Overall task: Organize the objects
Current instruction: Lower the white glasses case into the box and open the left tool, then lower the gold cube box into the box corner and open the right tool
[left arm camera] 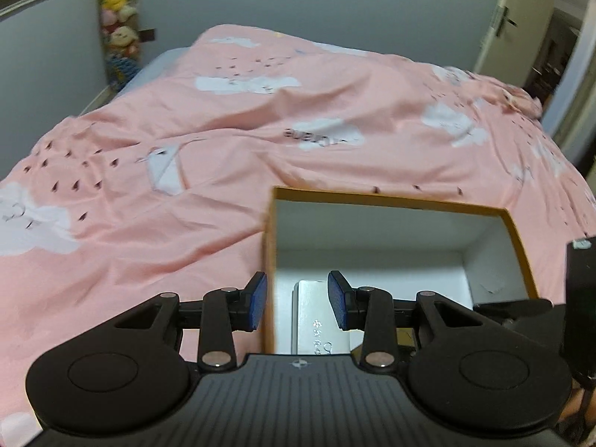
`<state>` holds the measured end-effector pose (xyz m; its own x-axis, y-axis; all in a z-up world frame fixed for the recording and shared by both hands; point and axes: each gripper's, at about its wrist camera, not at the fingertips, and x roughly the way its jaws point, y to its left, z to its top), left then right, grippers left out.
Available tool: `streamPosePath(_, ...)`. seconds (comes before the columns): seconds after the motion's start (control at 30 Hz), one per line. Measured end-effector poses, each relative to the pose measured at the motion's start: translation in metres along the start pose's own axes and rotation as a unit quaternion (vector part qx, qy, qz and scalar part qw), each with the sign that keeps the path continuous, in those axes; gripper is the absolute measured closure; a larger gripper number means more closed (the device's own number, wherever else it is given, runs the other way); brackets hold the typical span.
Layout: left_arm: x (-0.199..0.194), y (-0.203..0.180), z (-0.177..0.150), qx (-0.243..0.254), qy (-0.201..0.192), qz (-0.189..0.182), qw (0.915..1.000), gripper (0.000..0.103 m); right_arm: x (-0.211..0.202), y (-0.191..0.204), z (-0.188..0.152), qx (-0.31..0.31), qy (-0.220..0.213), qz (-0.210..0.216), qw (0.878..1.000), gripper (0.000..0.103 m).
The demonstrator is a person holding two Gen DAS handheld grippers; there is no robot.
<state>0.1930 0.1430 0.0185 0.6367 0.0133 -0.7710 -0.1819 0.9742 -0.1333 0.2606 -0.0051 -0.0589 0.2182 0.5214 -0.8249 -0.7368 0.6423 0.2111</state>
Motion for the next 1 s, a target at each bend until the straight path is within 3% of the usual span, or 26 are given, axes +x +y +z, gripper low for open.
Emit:
streamPosePath(0.43, 0.021, 0.023, -0.009, -0.038, 0.028, -0.007, 0.9988, 0.061, 0.011, 0.003, 0.007, 0.036, 0.039, 0.057, 0.997, 0.056)
streamPosePath(0.5, 0.024, 0.026, -0.008, -0.043, 0.032, -0.012, 0.9985, 0.061, 0.005, 0.009, 0.010, -0.007, 0.021, 0.048, 0.999, 0.056)
streamPosePath(0.57, 0.027, 0.028, -0.007, -0.050, 0.038, -0.022, 0.9978, 0.061, -0.004, 0.024, 0.012, -0.100, -0.018, 0.017, 0.995, 0.056)
streamPosePath(0.67, 0.032, 0.029, -0.007, -0.054, 0.045, -0.022, 0.9973, 0.063, -0.011, 0.042, 0.015, -0.233, -0.067, -0.017, 0.970, 0.056)
streamPosePath(0.77, 0.038, 0.031, -0.008, -0.062, 0.052, -0.021, 0.9965, 0.065, -0.010, 0.056, 0.018, -0.344, -0.106, -0.038, 0.932, 0.056)
streamPosePath(0.9, 0.042, 0.036, -0.008, -0.074, 0.055, -0.024, 0.9954, 0.067, 0.004, 0.068, 0.020, -0.452, -0.126, -0.064, 0.881, 0.057)
streamPosePath(1.0, 0.044, 0.038, -0.008, -0.082, 0.054, -0.030, 0.9947, 0.068, 0.014, 0.070, 0.021, -0.501, -0.138, -0.054, 0.853, 0.057)
